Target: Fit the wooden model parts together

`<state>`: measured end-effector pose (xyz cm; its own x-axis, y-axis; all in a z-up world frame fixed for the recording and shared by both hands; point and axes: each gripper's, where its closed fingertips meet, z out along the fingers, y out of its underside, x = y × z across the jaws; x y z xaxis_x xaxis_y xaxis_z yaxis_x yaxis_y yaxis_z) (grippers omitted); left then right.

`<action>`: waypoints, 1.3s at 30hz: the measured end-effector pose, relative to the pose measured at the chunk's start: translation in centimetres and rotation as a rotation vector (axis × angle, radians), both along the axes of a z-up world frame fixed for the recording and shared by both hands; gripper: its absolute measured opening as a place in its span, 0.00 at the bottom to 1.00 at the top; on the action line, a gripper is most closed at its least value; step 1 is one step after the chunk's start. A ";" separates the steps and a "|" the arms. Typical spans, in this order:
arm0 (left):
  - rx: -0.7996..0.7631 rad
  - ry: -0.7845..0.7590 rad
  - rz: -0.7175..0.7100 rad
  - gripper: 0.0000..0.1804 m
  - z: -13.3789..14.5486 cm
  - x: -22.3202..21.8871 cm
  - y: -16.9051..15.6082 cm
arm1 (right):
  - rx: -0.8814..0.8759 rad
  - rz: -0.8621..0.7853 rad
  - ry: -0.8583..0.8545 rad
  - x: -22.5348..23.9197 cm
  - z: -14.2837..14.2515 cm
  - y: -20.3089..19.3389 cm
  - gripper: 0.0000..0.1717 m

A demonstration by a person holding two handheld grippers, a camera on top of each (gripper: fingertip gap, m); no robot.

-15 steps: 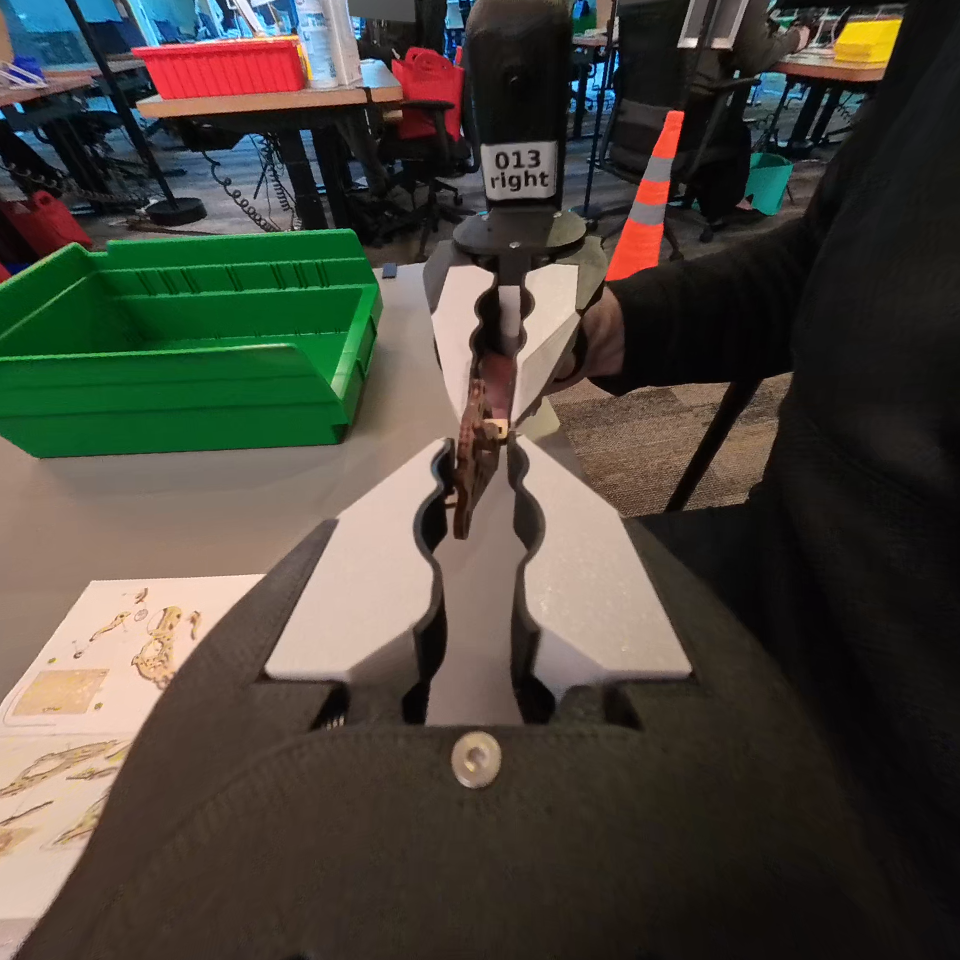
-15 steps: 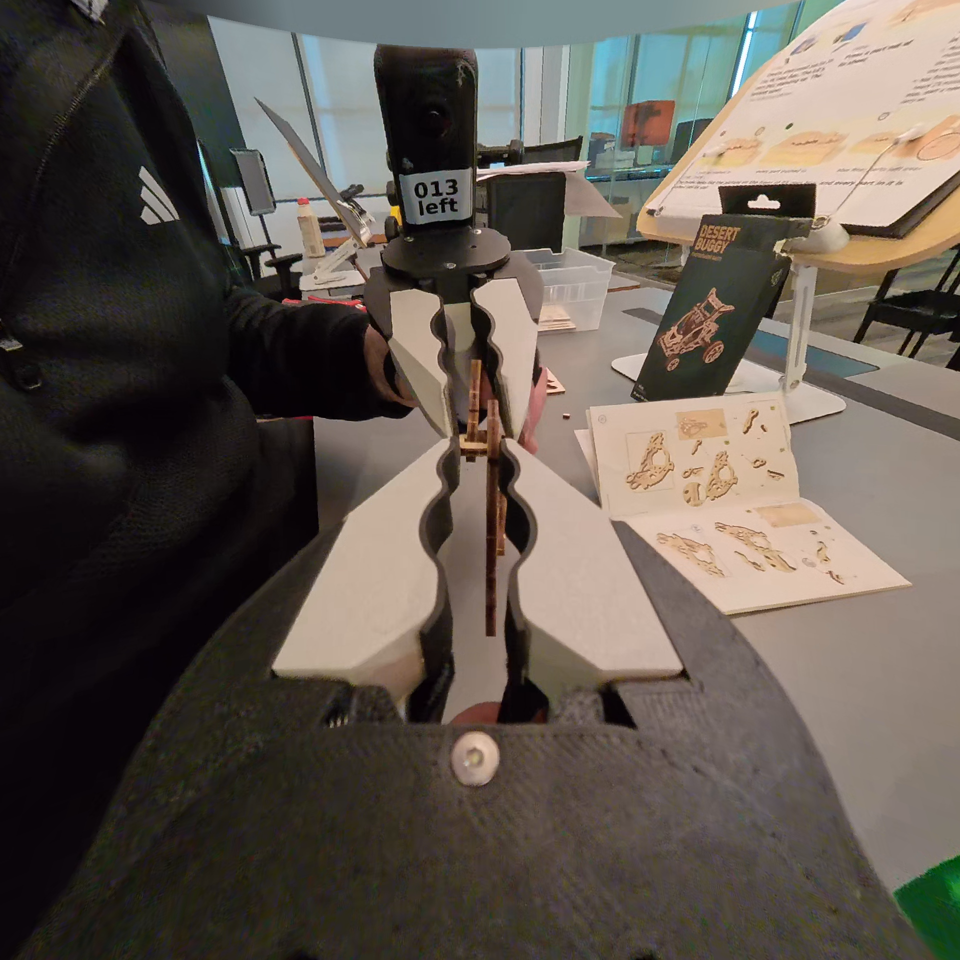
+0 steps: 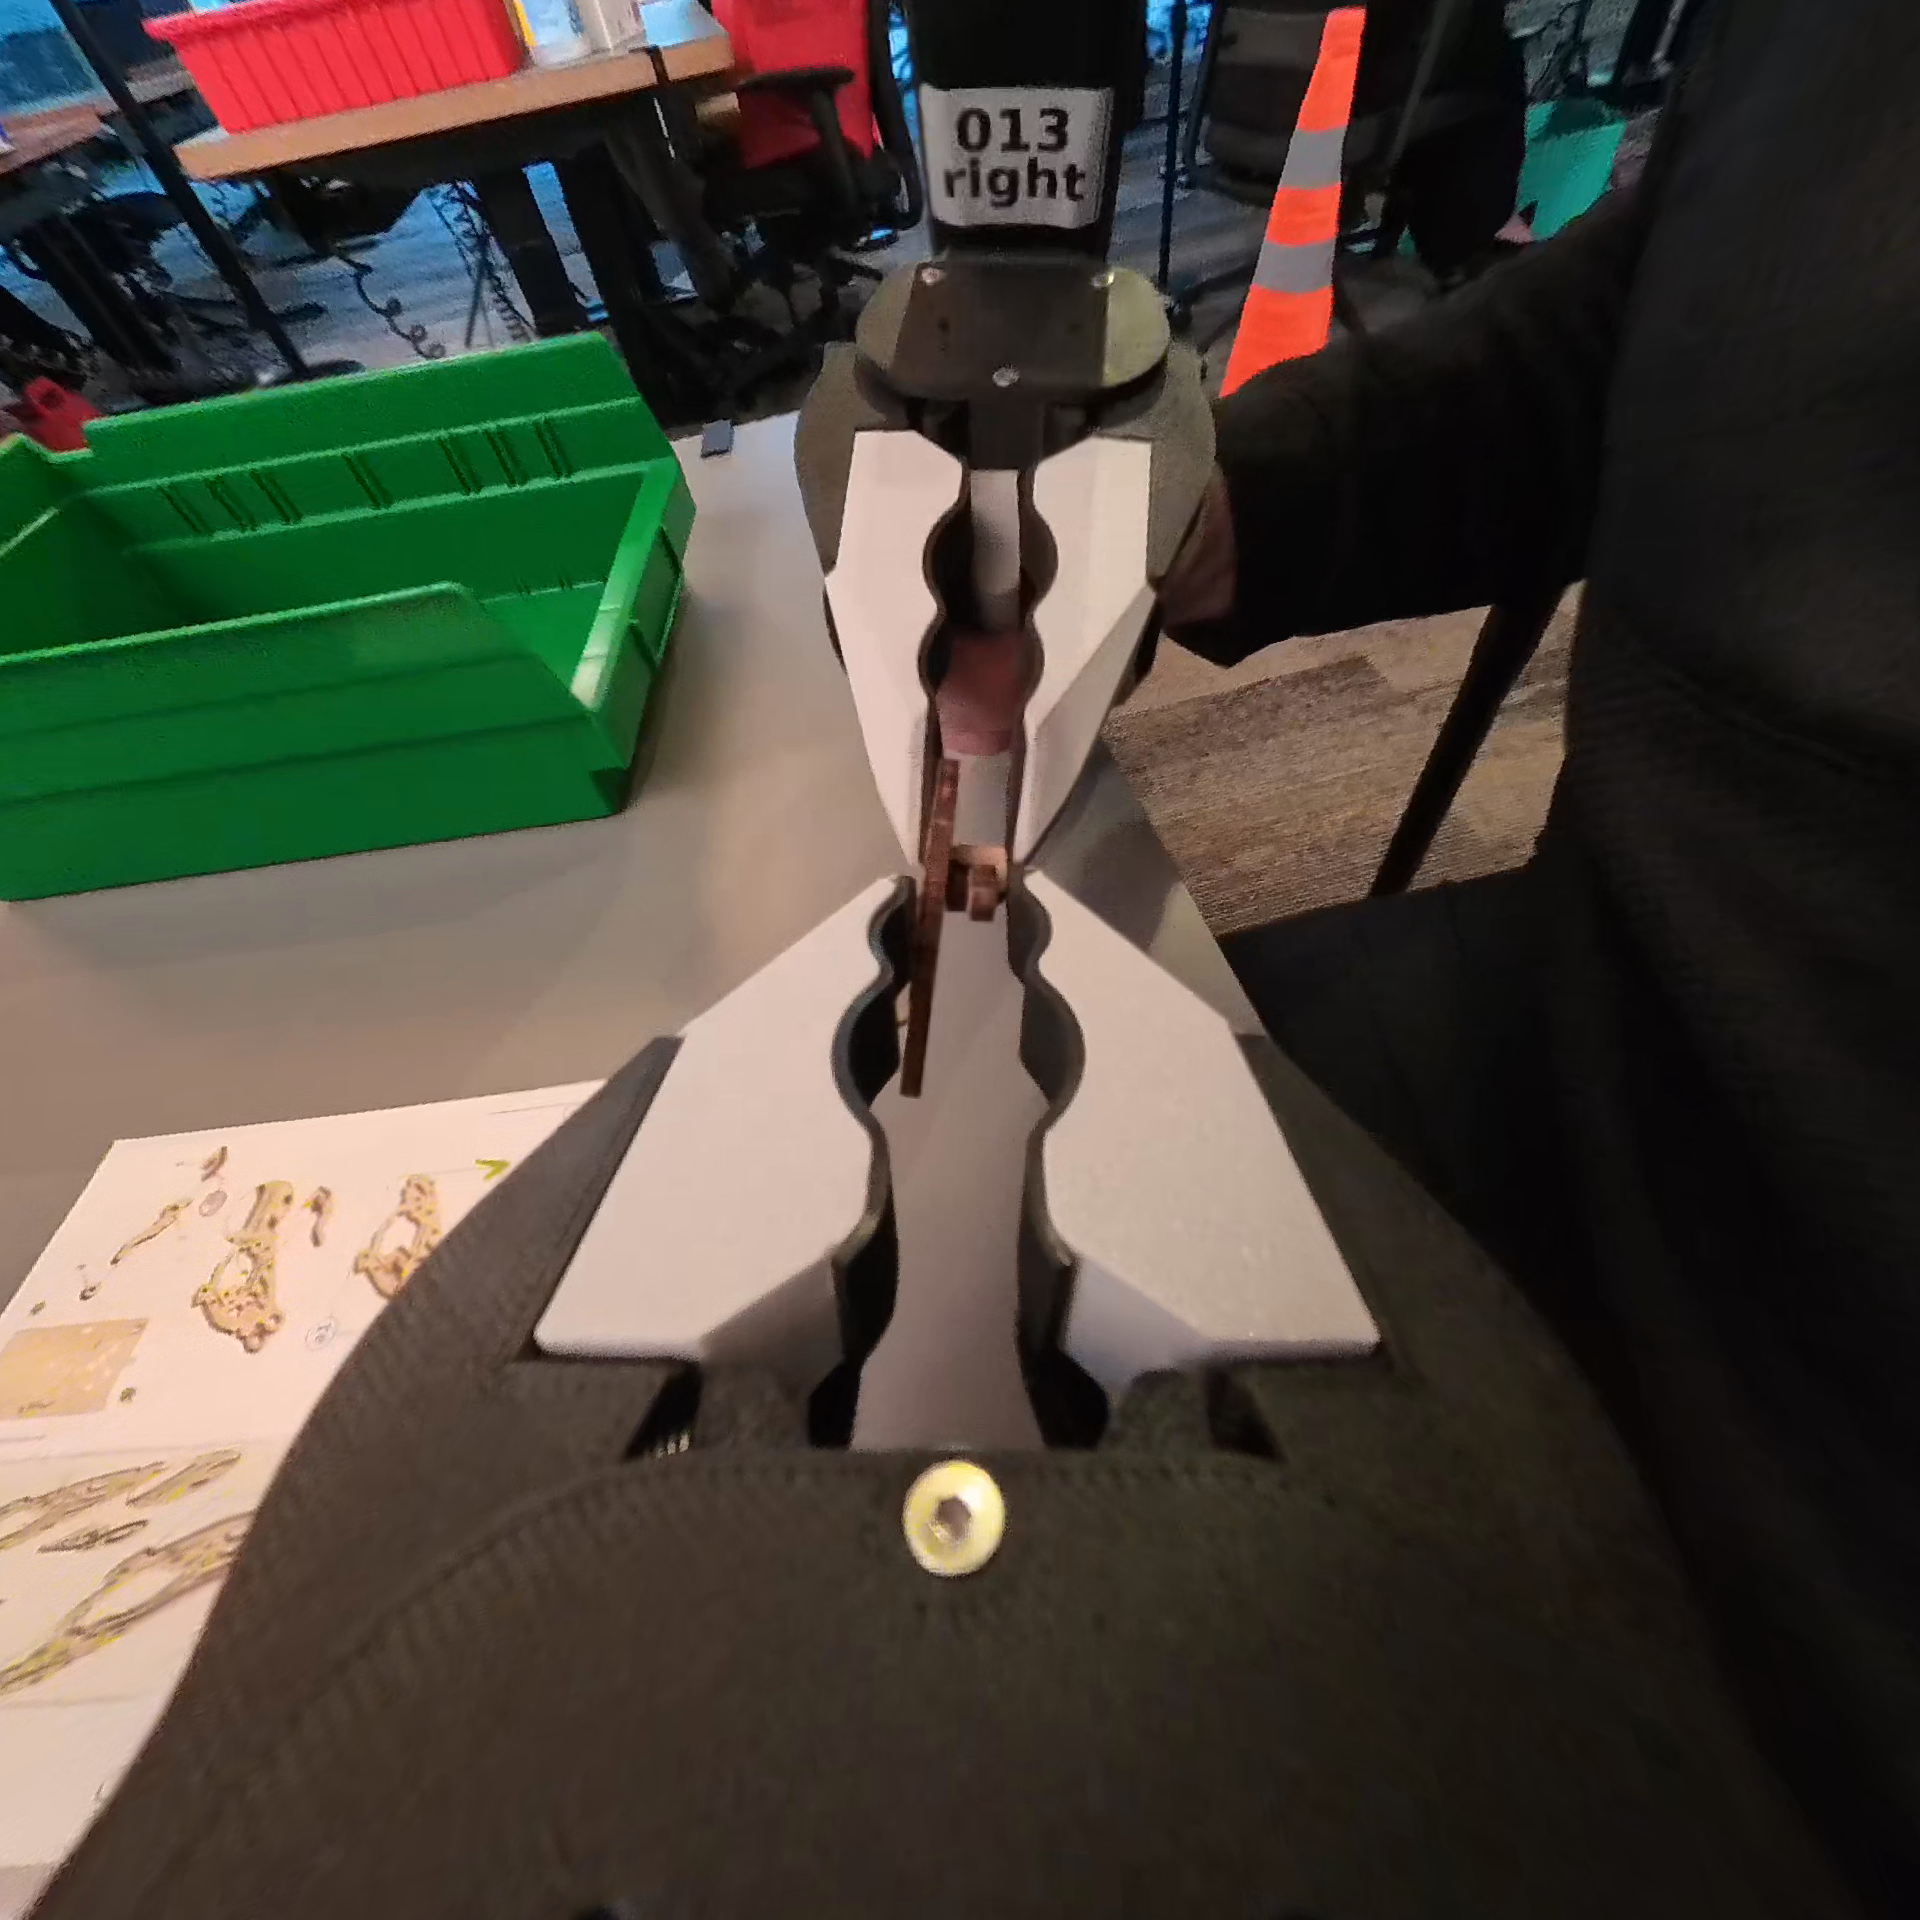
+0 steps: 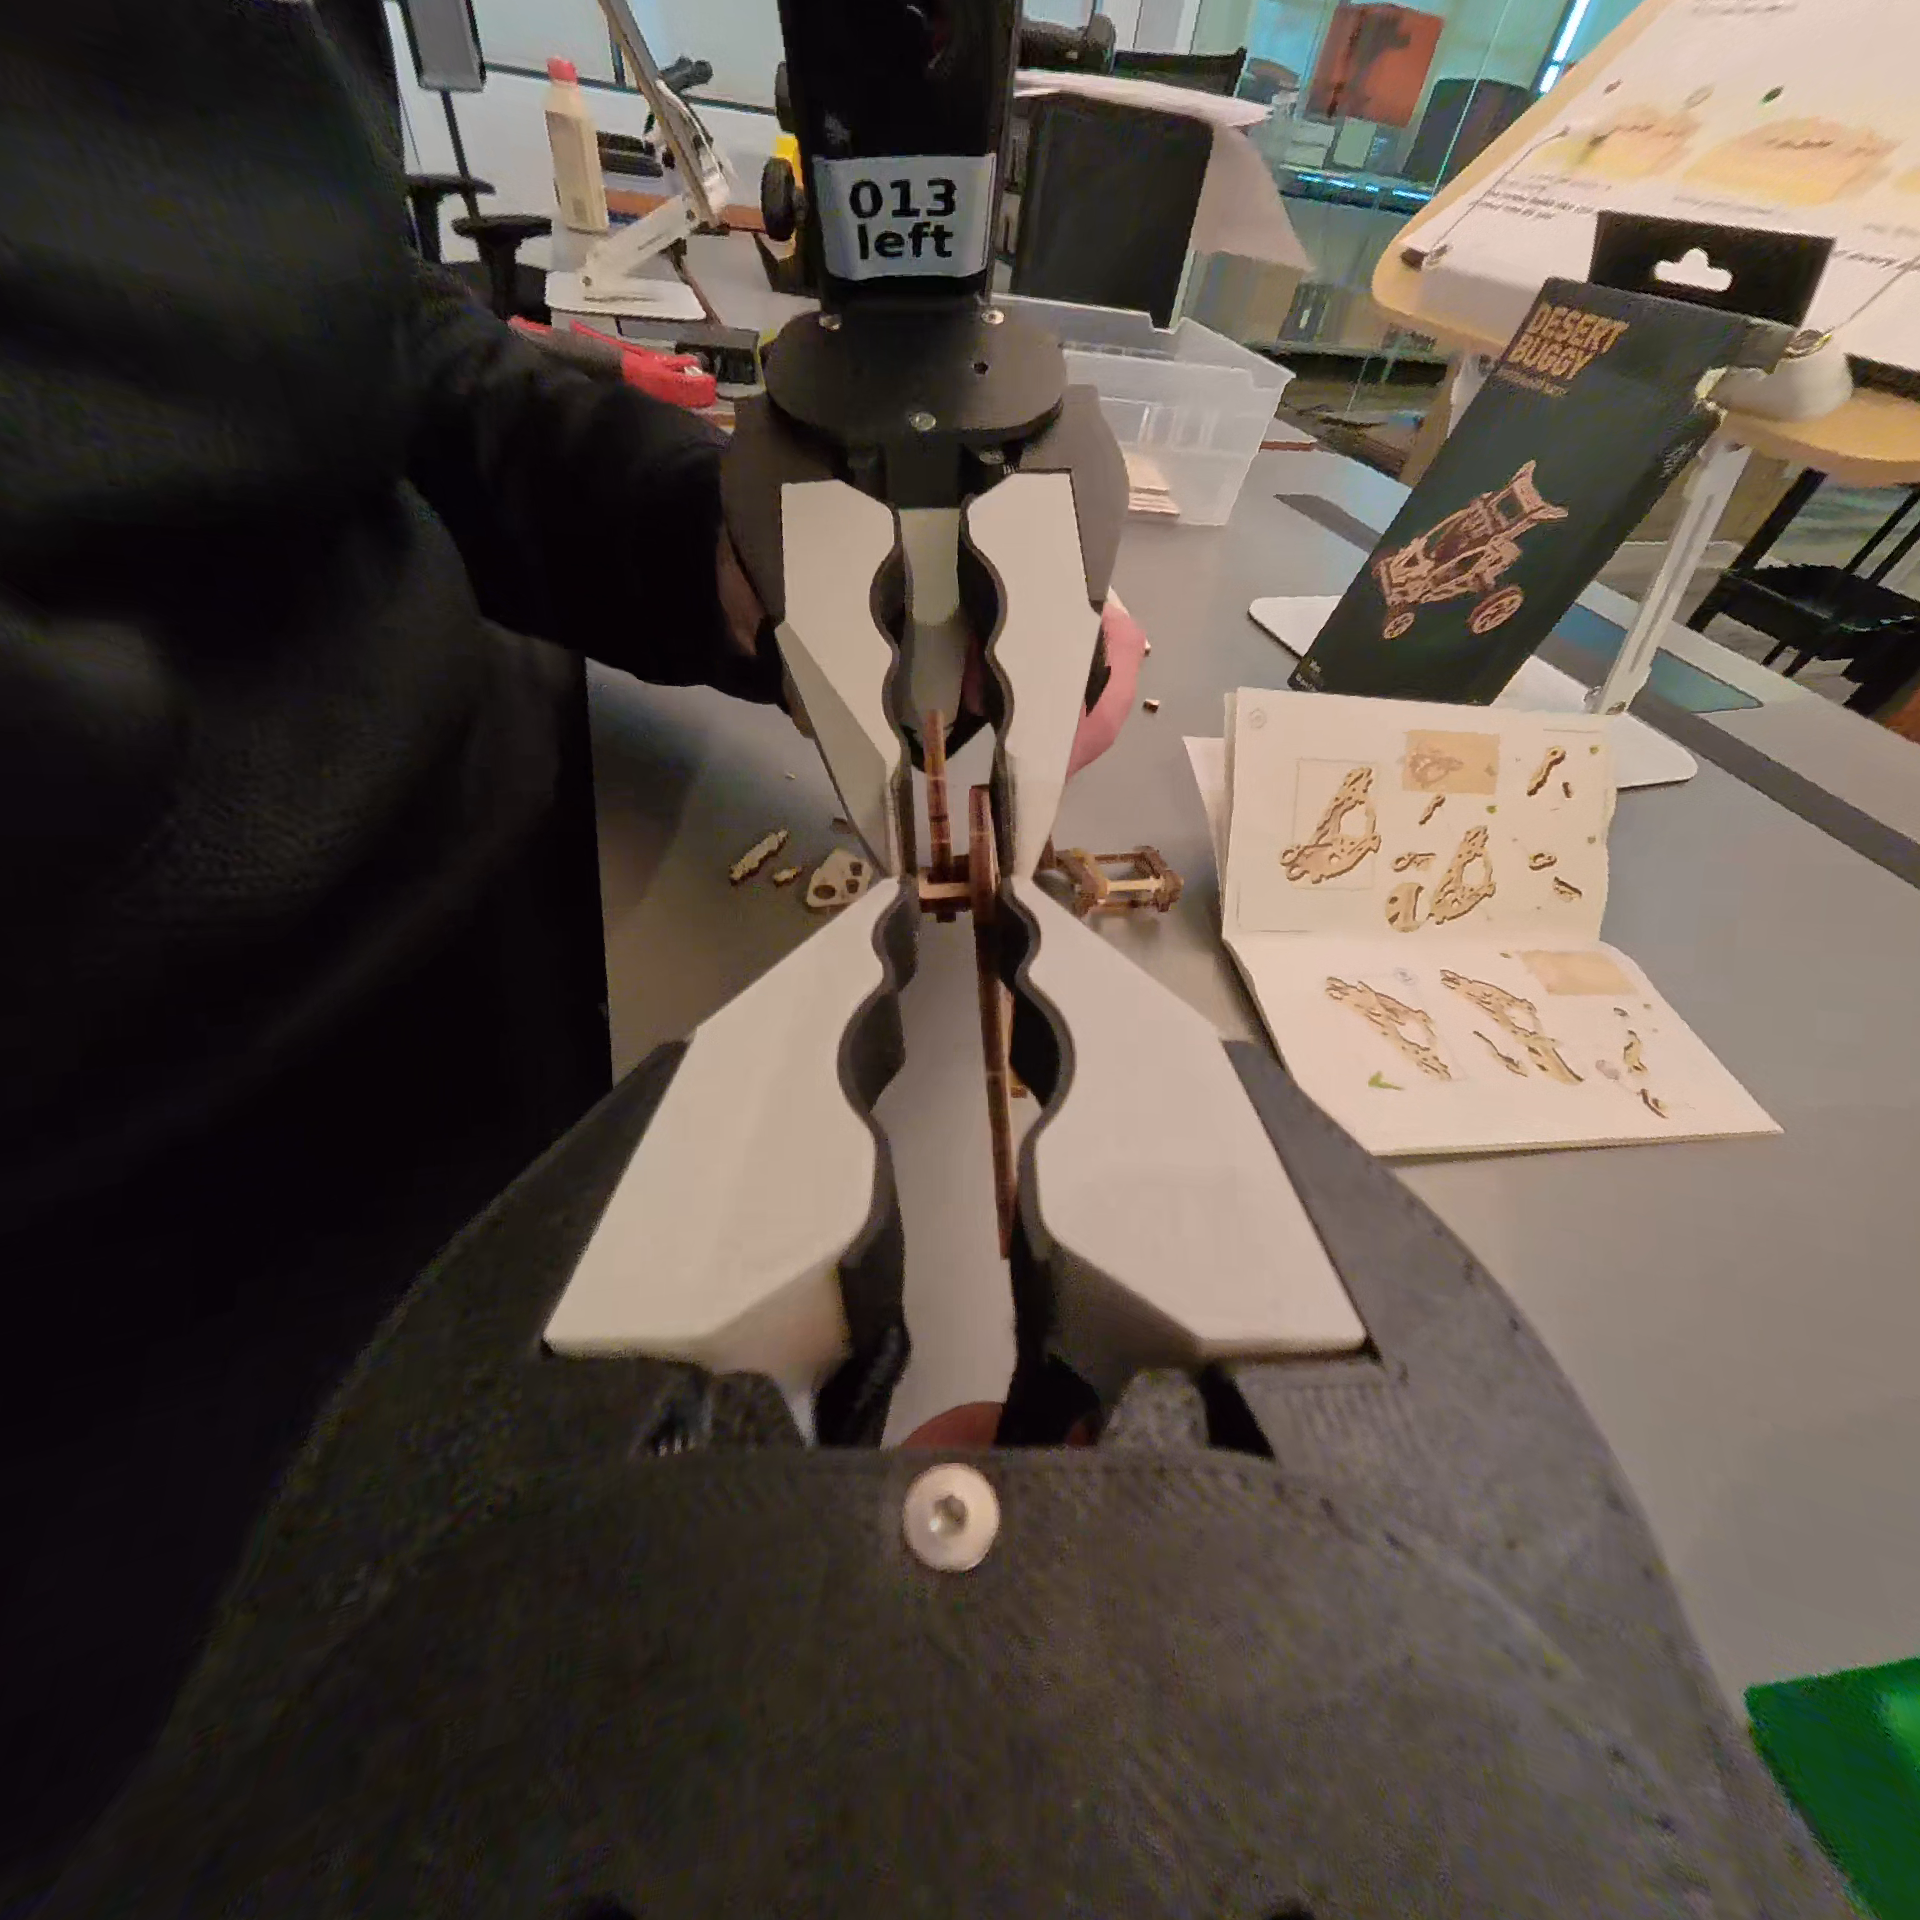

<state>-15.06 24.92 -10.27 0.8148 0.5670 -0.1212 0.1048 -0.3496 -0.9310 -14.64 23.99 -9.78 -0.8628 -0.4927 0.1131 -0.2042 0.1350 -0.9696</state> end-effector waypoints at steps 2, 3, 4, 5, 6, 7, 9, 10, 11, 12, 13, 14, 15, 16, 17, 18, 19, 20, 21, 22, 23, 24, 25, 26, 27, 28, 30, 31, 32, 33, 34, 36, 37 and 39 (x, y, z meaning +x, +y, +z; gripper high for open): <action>-0.020 -0.005 -0.002 0.08 -0.6 0.1 0.1 | 0.009 0.003 0.013 0.1 -0.5 0.1 0.07; -0.026 -0.006 -0.004 0.08 -0.7 0.1 0.0 | 0.013 0.003 0.012 0.1 -0.7 0.0 0.07; -0.036 -0.003 -0.001 0.07 -0.9 0.1 0.0 | 0.017 -0.001 0.019 0.1 -1.0 0.0 0.07; -0.057 -0.007 -0.004 0.07 -1.3 0.1 -0.1 | 0.023 -0.002 0.037 0.1 -1.3 -0.1 0.07; -0.065 -0.011 -0.009 0.07 -1.4 0.1 -0.1 | 0.027 0.000 0.047 0.1 -1.5 -0.1 0.07; -0.063 -0.006 -0.008 0.07 -1.4 0.1 -0.1 | 0.025 0.001 0.045 0.1 -1.5 -0.1 0.07; -0.084 0.004 -0.014 0.07 -1.6 0.1 0.0 | 0.030 0.004 0.046 0.0 -1.6 0.0 0.09; -0.086 0.001 -0.016 0.07 -1.7 0.1 0.0 | 0.036 0.005 0.045 0.0 -1.7 0.0 0.08; -0.076 0.003 -0.017 0.07 -1.7 0.1 0.0 | 0.034 0.006 0.046 0.0 -1.7 0.0 0.07; -0.073 0.002 -0.019 0.07 -1.6 0.1 0.0 | 0.033 0.007 0.049 0.0 -1.7 0.0 0.07; -0.089 0.008 -0.019 0.07 -1.7 0.1 0.0 | 0.042 0.010 0.051 0.0 -1.8 0.0 0.07; -0.101 0.006 -0.017 0.07 -1.9 0.0 0.0 | 0.051 0.014 0.052 0.0 -2.0 0.0 0.07; -0.093 0.002 -0.019 0.07 -2.0 0.0 0.0 | 0.052 0.016 0.046 -0.1 -2.1 0.0 0.07; -0.083 -0.002 -0.025 0.07 -2.0 0.0 -0.1 | 0.055 0.020 0.038 0.0 -2.1 -0.1 0.07; -0.086 -0.010 -0.031 0.07 -2.2 0.1 0.0 | 0.060 0.025 0.040 0.0 -2.2 -0.1 0.07; -0.086 -0.011 -0.035 0.07 -2.2 0.1 0.0 | 0.061 0.027 0.043 0.0 -2.3 -0.1 0.09; -0.077 -0.015 -0.040 0.07 -2.1 0.1 0.0 | 0.059 0.026 0.037 -0.1 -2.2 -0.2 0.10; -0.065 -0.021 -0.042 0.07 -2.1 0.1 0.0 | 0.057 0.031 0.031 -0.1 -2.2 -0.2 0.09; -0.073 -0.021 -0.039 0.07 -2.2 0.0 -0.1 | 0.058 0.038 0.040 -0.1 -2.3 -0.2 0.09; -0.081 -0.025 -0.042 0.07 -2.3 -0.1 -0.1 | 0.058 0.040 0.052 -0.1 -2.4 -0.2 0.09; -0.066 -0.032 -0.048 0.07 -2.3 0.0 -0.1 | 0.054 0.042 0.048 -0.1 -2.4 -0.2 0.09; -0.045 -0.036 -0.048 0.07 -2.1 0.0 0.0 | 0.052 0.046 0.035 -0.2 -2.3 -0.2 0.09; -0.043 -0.041 -0.051 0.07 -2.2 0.0 0.0 | 0.056 0.049 0.032 -0.2 -2.4 -0.2 0.10; -0.050 -0.044 -0.054 0.07 -2.3 0.0 0.0 | 0.061 0.051 0.035 -0.3 -2.5 -0.2 0.10; -0.044 -0.047 -0.049 0.07 -2.3 -0.2 -0.1 | 0.063 0.056 0.034 -0.2 -2.6 -0.2 0.07; -0.027 -0.059 -0.048 0.07 -2.3 -0.2 -0.1 | 0.063 0.058 0.031 -0.2 -2.6 -0.2 0.07; -0.013 -0.078 -0.061 0.07 -2.4 -0.2 -0.1 | 0.071 0.062 0.033 -0.2 -2.7 -0.2 0.07; -0.010 -0.084 -0.064 0.07 -2.4 -0.2 -0.1 | 0.076 0.064 0.035 -0.2 -2.7 -0.2 0.07; -0.014 -0.090 -0.065 0.07 -2.5 -0.2 -0.1 | 0.086 0.064 0.037 -0.2 -2.9 -0.2 0.07; -0.021 -0.091 -0.061 0.07 -2.7 -0.3 -0.1 | 0.092 0.061 0.040 -0.2 -3.0 -0.2 0.07; -0.020 -0.093 -0.062 0.07 -2.7 -0.3 -0.2 | 0.095 0.057 0.043 -0.3 -3.0 -0.2 0.07; -0.042 -0.091 -0.052 0.08 -3.1 -0.4 -0.3 | 0.104 0.049 0.049 -0.4 -3.2 -0.3 0.07; -0.039 -0.100 -0.054 0.07 -3.2 -0.4 -0.3 | 0.105 0.048 0.053 -0.4 -3.3 -0.3 0.07; -0.054 -0.097 -0.052 0.07 -3.4 -0.5 -0.4 | 0.113 0.042 0.060 -0.5 -3.4 -0.4 0.07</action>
<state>-15.54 24.53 -13.63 0.8521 0.5188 -0.0694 0.1744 -0.4065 -0.8968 -15.09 23.61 -13.19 -0.8345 -0.5408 0.1057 -0.2693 0.2329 -0.9345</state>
